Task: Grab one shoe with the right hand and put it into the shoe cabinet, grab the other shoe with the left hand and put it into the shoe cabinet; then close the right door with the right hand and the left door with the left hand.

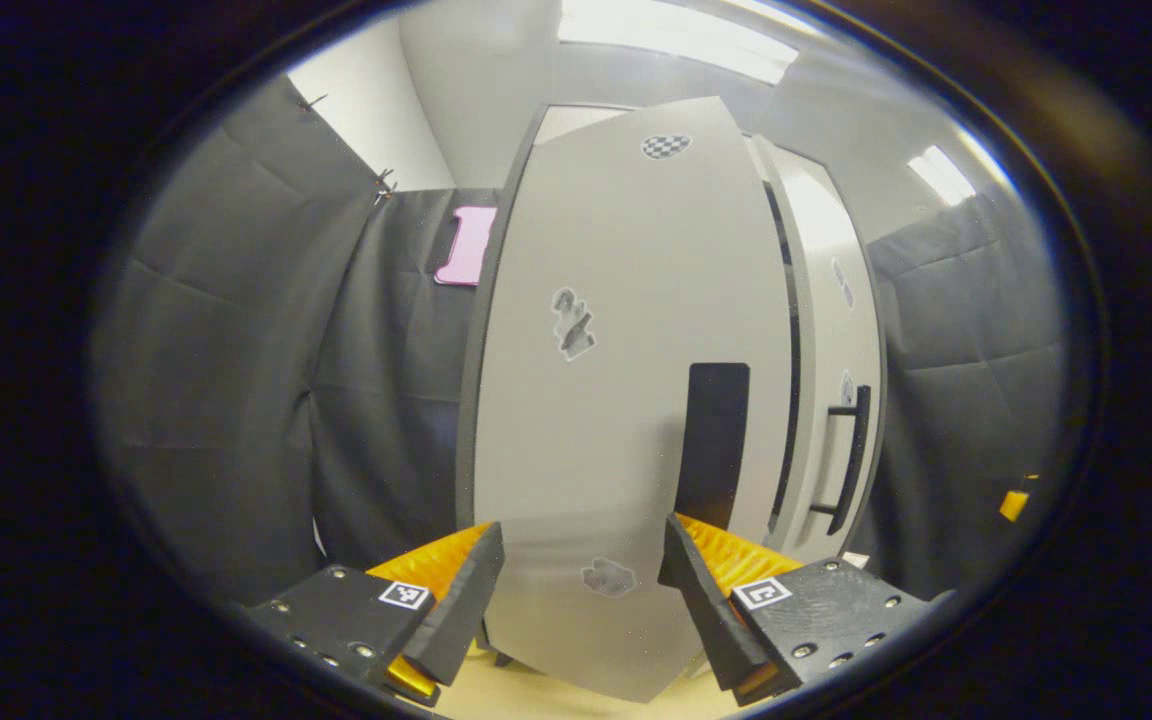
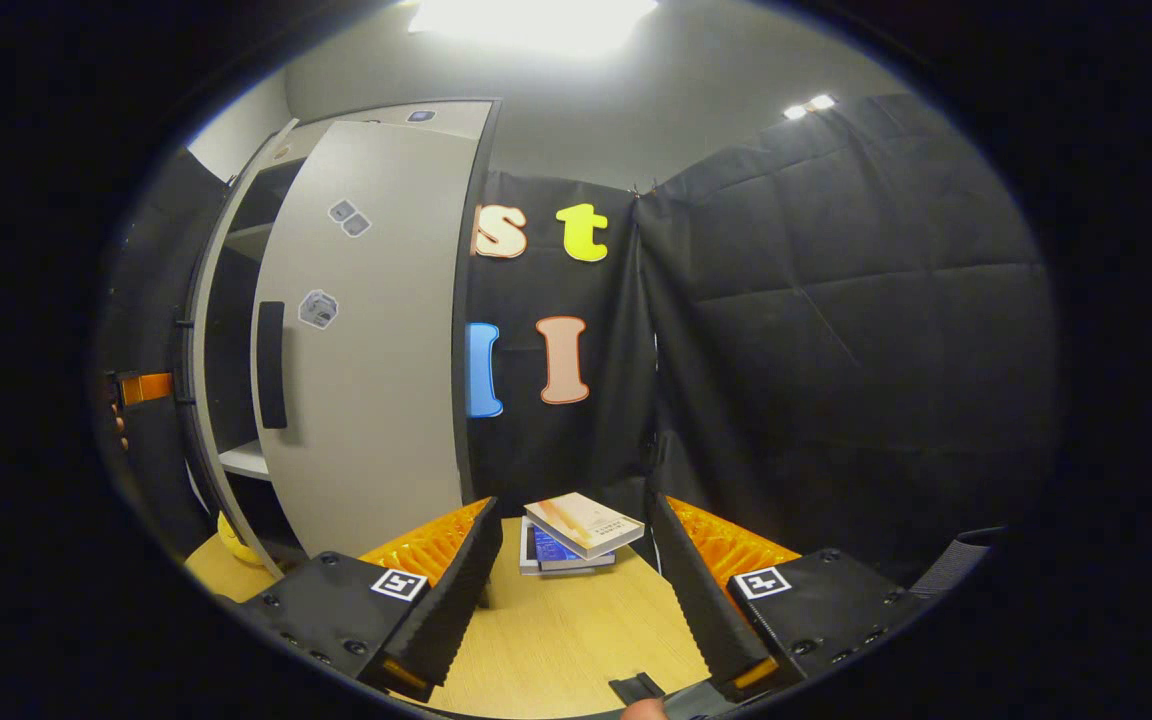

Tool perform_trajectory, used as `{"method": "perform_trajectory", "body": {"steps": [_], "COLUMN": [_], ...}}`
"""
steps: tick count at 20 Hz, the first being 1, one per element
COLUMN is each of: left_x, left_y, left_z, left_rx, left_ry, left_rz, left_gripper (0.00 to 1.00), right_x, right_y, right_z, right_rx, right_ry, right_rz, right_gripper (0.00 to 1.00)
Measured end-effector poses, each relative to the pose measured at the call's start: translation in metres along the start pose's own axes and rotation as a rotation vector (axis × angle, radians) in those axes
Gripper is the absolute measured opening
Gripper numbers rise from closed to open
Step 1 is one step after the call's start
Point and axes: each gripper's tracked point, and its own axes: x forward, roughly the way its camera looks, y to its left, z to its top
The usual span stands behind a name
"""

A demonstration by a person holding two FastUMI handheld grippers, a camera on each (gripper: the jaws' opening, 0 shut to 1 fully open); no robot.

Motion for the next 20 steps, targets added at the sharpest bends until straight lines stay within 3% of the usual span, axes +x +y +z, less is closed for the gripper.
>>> {"method": "perform_trajectory", "body": {"steps": [2, 4, 7, 11, 20], "left_x": [0.001, -0.003, -0.019, -0.079, -0.203], "left_y": [-0.007, -0.009, -0.002, 0.025, 0.093], "left_z": [-0.003, -0.004, 0.004, 0.020, 0.030], "left_rx": [0.012, 0.019, 0.041, 0.079, 0.161], "left_ry": [-0.004, 0.004, -0.005, -0.024, -0.010], "left_rz": [0.003, -0.005, 0.006, 0.034, 0.140], "left_gripper": [0.89, 0.98, 0.98, 0.98, 0.98], "right_x": [0.000, 0.001, 0.000, -0.008, -0.043], "right_y": [0.000, 0.006, 0.023, 0.047, 0.074], "right_z": [-0.003, -0.004, 0.003, 0.019, 0.031], "right_rx": [0.001, 0.009, 0.039, 0.070, 0.004], "right_ry": [0.005, 0.008, 0.003, -0.027, -0.069], "right_rz": [0.003, 0.017, 0.068, 0.136, 0.232], "right_gripper": [0.95, 0.95, 0.95, 0.95, 0.92]}}
